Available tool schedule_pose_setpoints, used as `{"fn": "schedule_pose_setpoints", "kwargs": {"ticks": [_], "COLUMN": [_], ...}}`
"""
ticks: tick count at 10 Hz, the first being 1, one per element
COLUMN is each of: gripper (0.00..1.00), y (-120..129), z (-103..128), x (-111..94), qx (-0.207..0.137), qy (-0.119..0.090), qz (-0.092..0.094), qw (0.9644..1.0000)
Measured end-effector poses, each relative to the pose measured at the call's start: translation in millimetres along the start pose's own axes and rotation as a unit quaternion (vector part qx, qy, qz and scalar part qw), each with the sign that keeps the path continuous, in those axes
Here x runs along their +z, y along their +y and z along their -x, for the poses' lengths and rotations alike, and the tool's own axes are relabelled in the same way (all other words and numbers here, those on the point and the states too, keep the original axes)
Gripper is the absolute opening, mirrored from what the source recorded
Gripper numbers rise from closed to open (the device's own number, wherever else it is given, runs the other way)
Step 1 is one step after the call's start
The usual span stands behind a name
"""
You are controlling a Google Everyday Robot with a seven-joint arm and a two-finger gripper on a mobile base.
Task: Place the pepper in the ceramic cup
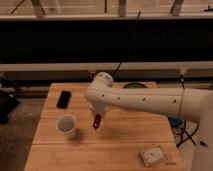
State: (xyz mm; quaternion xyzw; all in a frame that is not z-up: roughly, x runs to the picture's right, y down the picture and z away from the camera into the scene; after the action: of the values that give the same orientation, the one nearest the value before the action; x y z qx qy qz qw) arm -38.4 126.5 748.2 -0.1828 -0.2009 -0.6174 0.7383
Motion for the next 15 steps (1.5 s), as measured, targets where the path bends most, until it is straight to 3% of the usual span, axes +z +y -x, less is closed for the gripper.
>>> {"fn": "schedule_pose_setpoints", "kwargs": {"ticks": [4, 7, 15], "gripper": [0.0, 0.0, 0.0], "y": [-33.3, -69.3, -115.6], "z": [-5.5, 9.5, 23.5], "x": [-18.5, -23.0, -36.9], "qx": [-0.027, -0.058, -0.119], "qy": [0.01, 0.0, -0.004], "qz": [-0.023, -0.041, -0.061], "qw": [0.9993, 0.9975, 0.991]}}
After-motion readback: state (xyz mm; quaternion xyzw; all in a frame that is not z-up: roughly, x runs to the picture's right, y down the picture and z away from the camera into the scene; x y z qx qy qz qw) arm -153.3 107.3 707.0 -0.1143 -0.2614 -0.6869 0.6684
